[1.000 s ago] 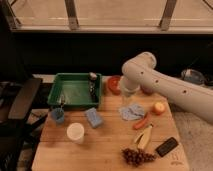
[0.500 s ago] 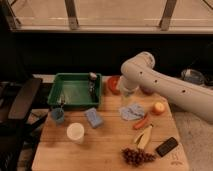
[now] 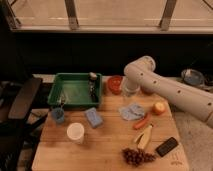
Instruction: Stack bowls on top of each other
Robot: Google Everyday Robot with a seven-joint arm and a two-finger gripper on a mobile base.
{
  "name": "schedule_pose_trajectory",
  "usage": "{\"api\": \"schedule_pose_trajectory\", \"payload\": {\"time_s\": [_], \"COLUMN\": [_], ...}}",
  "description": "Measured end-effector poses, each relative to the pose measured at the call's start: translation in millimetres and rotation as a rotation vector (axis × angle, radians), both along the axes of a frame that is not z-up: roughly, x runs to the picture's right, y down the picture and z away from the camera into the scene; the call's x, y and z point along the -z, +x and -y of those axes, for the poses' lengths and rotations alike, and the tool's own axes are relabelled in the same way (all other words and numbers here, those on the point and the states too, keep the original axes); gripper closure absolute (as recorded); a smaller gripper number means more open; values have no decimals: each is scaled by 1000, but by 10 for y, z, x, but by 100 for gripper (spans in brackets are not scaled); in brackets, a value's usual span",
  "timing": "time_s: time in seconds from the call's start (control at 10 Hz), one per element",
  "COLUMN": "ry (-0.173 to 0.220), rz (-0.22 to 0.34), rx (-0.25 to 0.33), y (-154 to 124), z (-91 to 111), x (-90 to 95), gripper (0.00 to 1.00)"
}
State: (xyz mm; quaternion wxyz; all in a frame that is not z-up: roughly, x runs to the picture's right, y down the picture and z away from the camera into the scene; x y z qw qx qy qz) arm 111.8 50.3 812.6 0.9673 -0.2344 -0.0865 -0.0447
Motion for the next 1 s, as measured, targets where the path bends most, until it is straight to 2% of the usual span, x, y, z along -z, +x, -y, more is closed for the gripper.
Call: {"api": "schedule_pose_trajectory", "payload": {"time_s": [0.2,0.5,0.6,0.8,1.0], "ry": [-10,-1,12,32,35], "rz": [-3,-12,-22,-32,-35], "rx": [2,4,0,0,5], "y": [2,-5,34,65,68], "z": [-62,70,130,249,333], "x": [-529,-1039,-1105,-1102,-1153], "gripper": [35,35,35,35,35]}}
